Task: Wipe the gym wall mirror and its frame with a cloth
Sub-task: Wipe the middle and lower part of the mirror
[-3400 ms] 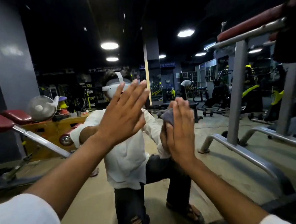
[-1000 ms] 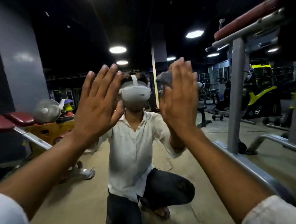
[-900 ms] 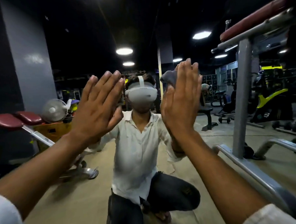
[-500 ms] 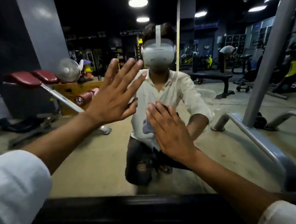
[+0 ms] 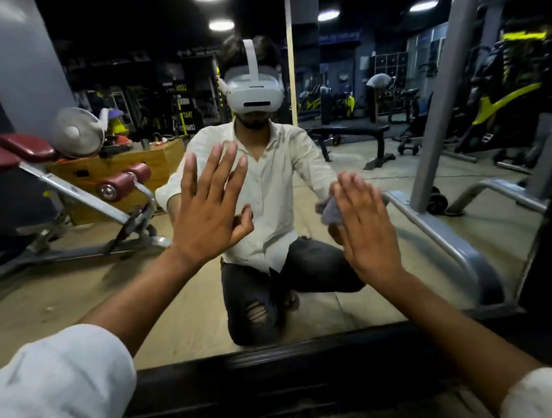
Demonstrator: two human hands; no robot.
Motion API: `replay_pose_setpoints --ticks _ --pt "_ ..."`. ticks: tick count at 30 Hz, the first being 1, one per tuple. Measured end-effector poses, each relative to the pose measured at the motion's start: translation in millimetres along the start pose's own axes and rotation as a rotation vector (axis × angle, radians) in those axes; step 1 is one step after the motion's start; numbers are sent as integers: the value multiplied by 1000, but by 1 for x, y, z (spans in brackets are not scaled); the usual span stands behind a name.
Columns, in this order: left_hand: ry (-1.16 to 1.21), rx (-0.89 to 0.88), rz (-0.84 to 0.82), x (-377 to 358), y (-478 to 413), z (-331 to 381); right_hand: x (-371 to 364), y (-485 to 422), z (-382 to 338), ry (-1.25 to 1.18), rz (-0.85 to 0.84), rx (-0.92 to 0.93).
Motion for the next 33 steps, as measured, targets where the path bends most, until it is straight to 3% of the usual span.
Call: replay_pose_setpoints --ticks 3,5,8,10,14,16,18,21,23,27,29,33 --pt "30 -63 71 15 -38 -16 26 -75 -4 -213 177 -226" --pt "3 -123 94 29 -84 -31 41 -121 -17 -187 187 -170" --pt "-23 -49 98 43 -155 -56 55 -172 -29 -89 143 56" --pt "-42 -23 64 46 -182 -62 66 -198 -18 -46 179 52" --pt "-76 -30 62 39 -187 -57 85 -227 22 -214 425 -444" --pt "-84 -40 64 38 -186 -57 82 -233 10 -235 456 -552" --pt "-73 -42 72 40 -187 -59 73 -231 -23 -183 382 -411" --pt "-56 -54 73 40 -186 -60 59 -217 -47 -100 214 -43" --pt "-54 -57 76 37 -183 -58 62 -214 -33 -92 232 -63" --pt "-45 -178 62 29 -171 -49 55 -190 -25 -225 386 -418" --pt "-33 -268 35 21 -158 -35 36 -159 -42 -217 348 -319" --pt "60 -181 30 11 -127 2 12 -107 -39 -191 228 -63"
Point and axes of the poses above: each hand's wrist, its own y-axis away from the middle knuckle, its own x-axis out of the back of the hand, z = x × y, the point moved 1 cm from there along -y, towards the middle knuckle, and after that the axes turned 6 degrees about -x, right-handed, at the moved point
